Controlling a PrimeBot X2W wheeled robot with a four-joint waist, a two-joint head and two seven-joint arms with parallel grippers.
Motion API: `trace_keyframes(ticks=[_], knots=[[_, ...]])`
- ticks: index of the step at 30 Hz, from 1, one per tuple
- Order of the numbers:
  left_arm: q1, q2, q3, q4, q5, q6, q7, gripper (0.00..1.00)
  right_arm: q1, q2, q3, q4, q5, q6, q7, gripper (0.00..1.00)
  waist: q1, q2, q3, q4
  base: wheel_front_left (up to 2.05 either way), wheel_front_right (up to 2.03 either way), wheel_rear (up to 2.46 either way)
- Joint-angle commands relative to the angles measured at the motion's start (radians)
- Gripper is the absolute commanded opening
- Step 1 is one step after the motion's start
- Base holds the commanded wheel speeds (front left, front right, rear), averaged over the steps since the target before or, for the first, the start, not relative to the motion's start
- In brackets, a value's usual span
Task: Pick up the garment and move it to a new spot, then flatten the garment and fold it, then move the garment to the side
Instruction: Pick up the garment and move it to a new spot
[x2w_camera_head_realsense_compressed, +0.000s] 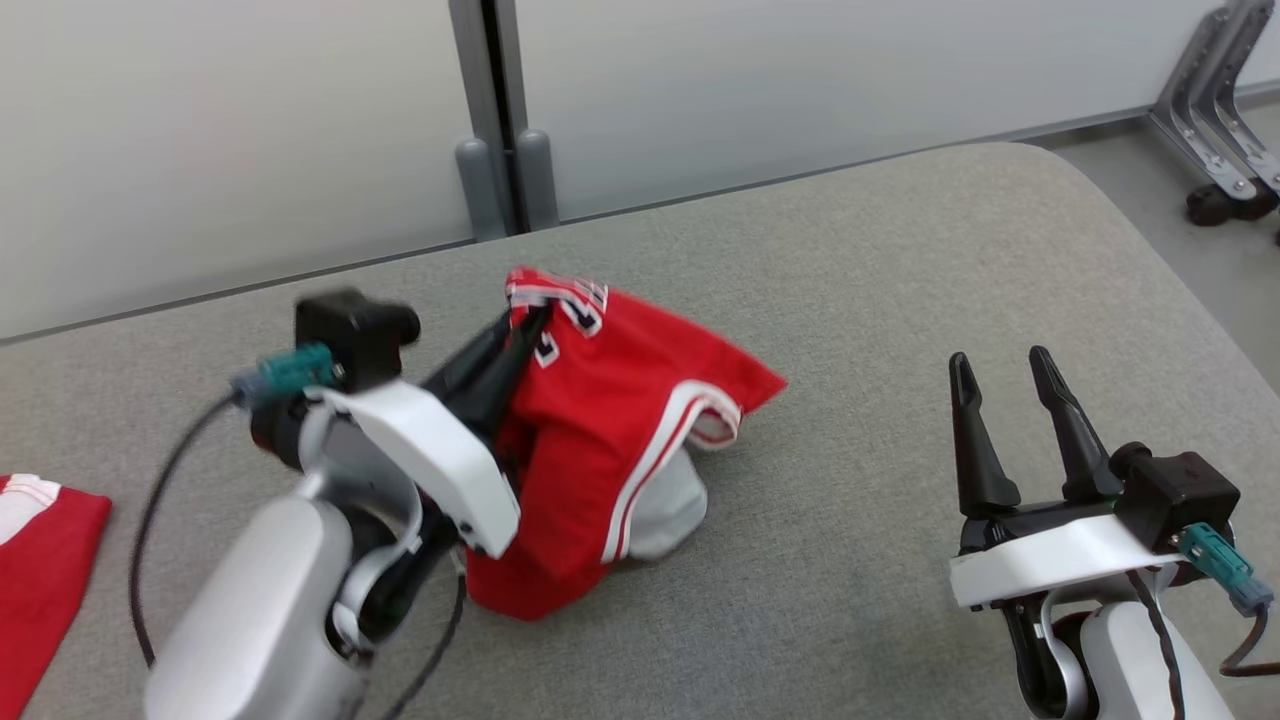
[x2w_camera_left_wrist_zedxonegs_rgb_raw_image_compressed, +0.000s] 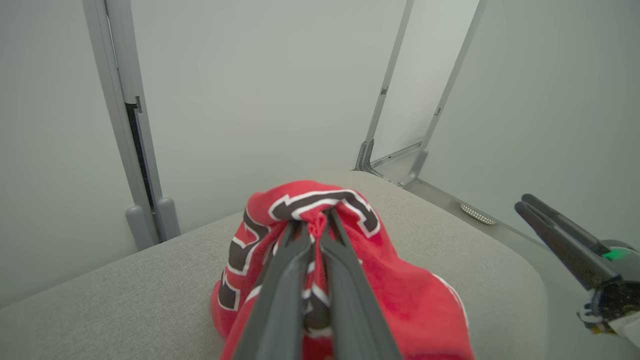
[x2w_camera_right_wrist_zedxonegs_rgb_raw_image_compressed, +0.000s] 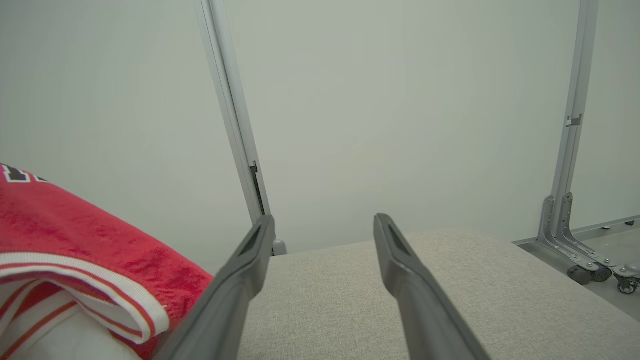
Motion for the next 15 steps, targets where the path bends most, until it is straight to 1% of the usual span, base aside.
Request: trace_keyframes(ticks=[1,2,3,4,6,7,8,9,10,11,12,13,15], knots=[[0.038,-0.004,-0.012,0.036,0.021,-0.006,-0.043,0.0,-0.003,-0.005,-0.003,-0.001,-0.008,0.002,-0.005,1.0,0.0,-0.0001,0.017,-0.021,0.0,0.0,0.0],[0.058,-0.007,-0.025,0.064,0.031,-0.008,-0.062,0.0,-0.006,-0.006,-0.005,0.0,-0.008,0.002,-0.005,1.0,0.0,-0.0001,0.02,-0.023,0.0,0.0,0.0],[0.085,-0.017,-0.048,0.127,0.043,-0.02,-0.099,0.0,-0.008,-0.006,-0.006,0.001,-0.006,0.002,-0.005,1.0,0.0,-0.0001,0.025,-0.025,0.0,0.0,0.0],[0.085,-0.017,-0.048,0.127,0.043,-0.02,-0.099,0.0,-0.008,-0.006,-0.006,0.001,-0.006,0.002,-0.005,1.0,0.0,-0.0001,0.025,-0.025,0.0,0.0,0.0],[0.095,-0.027,-0.071,0.195,0.06,-0.032,-0.136,0.0,-0.01,-0.005,-0.003,0.003,-0.005,0.002,-0.005,1.0,0.0,-0.0001,0.033,-0.023,0.0,0.0,0.0],[0.097,-0.045,-0.094,0.262,0.067,-0.044,-0.172,0.0,-0.012,-0.006,-0.002,0.007,-0.008,0.002,-0.005,1.0,0.0,-0.0001,0.036,-0.016,0.0,0.0,0.0],[0.093,-0.054,-0.104,0.29,0.072,-0.048,-0.191,0.0,-0.013,-0.006,-0.002,0.01,-0.01,0.002,-0.005,1.0,0.0,-0.0001,0.037,-0.012,0.0,0.0,0.0],[0.087,-0.063,-0.112,0.318,0.07,-0.054,-0.204,0.12,-0.015,-0.006,-0.001,0.011,-0.012,0.002,-0.005,1.0,0.0,-0.0001,0.037,-0.006,0.0,0.0,0.0],[0.081,-0.07,-0.12,0.342,0.068,-0.057,-0.217,0.4,-0.015,-0.006,0.002,0.013,-0.013,0.002,-0.005,1.0,0.0,-0.0001,0.037,0.0,0.0,0.0,0.0],[0.081,-0.07,-0.12,0.342,0.068,-0.057,-0.217,0.4,-0.015,-0.006,0.002,0.013,-0.013,0.002,-0.005,1.0,0.0,-0.0001,0.037,0.0,0.0,0.0,0.0],[0.074,-0.074,-0.127,0.362,0.068,-0.061,-0.228,0.87,-0.015,-0.005,0.005,0.014,-0.013,0.002,-0.005,1.0,0.0,-0.0001,0.036,0.007,0.0,0.0,0.0],[0.067,-0.081,-0.134,0.38,0.064,-0.063,-0.24,1.0,-0.013,-0.006,0.007,0.016,-0.015,0.002,-0.005,1.0,0.0,-0.0001,0.035,0.014,0.0,0.0,0.0],[0.052,-0.089,-0.141,0.402,0.06,-0.068,-0.264,1.0,-0.011,-0.006,0.011,0.021,-0.017,0.002,-0.005,1.0,0.0,-0.0001,0.029,0.029,0.0,0.0,0.0]])
